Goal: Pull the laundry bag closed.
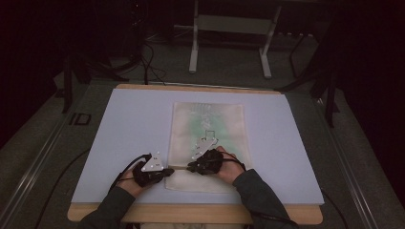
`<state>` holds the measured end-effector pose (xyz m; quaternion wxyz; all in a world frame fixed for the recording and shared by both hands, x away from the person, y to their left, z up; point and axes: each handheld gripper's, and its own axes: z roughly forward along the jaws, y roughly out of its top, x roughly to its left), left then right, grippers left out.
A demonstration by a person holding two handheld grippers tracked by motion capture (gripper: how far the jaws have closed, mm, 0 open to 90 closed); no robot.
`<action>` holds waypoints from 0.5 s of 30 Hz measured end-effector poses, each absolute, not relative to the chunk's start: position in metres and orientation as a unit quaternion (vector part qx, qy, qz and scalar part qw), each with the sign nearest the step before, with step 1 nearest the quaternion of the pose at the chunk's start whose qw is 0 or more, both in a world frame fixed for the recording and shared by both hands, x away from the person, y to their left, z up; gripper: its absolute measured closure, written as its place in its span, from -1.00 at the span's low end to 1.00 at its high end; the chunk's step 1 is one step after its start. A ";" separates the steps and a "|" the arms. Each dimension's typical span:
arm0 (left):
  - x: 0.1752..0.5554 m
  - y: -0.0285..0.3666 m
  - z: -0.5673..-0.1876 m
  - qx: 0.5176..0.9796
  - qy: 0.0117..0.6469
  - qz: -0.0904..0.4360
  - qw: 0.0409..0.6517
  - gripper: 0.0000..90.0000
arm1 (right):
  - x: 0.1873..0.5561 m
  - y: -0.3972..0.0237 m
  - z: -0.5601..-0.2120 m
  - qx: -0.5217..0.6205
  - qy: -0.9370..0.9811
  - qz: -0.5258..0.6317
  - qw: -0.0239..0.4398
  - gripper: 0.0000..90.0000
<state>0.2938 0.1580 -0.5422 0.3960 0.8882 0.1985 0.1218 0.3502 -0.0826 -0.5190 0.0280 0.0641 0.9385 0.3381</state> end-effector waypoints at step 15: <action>0.295 0.159 -0.542 0.888 0.200 0.117 0.398 0.99 | 0.350 -0.087 -0.520 0.068 0.937 0.341 0.026 0.83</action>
